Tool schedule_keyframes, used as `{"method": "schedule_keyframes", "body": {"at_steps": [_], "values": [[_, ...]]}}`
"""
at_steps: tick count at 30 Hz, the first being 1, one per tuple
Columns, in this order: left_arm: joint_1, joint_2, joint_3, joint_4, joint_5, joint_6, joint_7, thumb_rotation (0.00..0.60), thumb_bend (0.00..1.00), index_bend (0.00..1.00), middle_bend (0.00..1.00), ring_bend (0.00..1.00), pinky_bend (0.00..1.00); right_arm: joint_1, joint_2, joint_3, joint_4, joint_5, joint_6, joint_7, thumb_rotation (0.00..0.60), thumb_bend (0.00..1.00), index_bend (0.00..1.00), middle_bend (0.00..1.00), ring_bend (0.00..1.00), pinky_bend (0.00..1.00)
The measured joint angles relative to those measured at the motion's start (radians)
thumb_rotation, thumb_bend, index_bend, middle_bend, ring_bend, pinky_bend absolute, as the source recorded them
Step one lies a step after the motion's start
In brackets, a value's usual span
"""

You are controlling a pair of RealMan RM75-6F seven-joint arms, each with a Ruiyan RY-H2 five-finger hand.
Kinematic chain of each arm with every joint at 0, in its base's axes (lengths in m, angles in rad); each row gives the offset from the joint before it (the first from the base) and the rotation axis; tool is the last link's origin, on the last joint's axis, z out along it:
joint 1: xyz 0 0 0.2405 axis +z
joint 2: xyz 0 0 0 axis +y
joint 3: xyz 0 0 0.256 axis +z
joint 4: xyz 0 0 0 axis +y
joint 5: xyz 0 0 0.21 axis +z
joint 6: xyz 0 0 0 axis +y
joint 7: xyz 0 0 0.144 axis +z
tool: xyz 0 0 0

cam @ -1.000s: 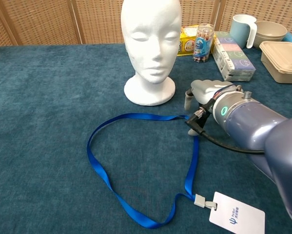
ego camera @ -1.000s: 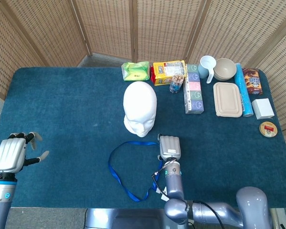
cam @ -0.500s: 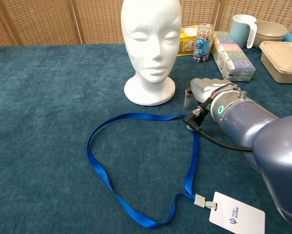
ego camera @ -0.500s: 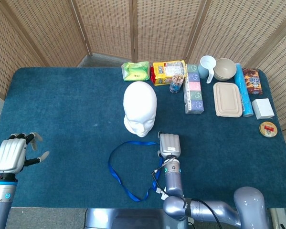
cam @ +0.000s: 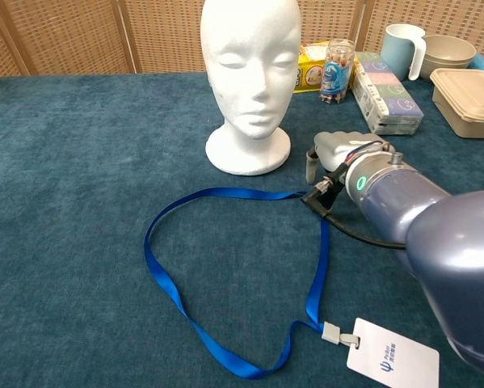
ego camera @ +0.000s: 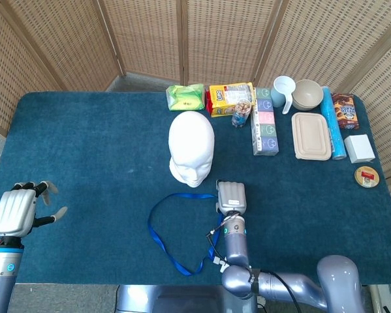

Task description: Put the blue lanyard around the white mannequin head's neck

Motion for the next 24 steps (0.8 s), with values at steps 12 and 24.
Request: {"method": "schedule_keyframes", "body": {"at_steps": [12,24], "values": [[0.001,0.001,0.002,0.003,-0.001,0.002,-0.004,0.501,0.19,0.47,0.62,0.45,0.36,-0.002,-0.010,0.001,0.040,-0.004,-0.013,0.007,0.598,0.42,0.41,0.99,1.00,1.00],[-0.001,0.001,0.004,0.000,0.000,-0.002,-0.010,0.501,0.19,0.47,0.62,0.45,0.36,-0.010,-0.016,0.000,0.050,-0.018,-0.008,0.012,0.600,0.45,0.46,0.99,1.00,1.00]]}}
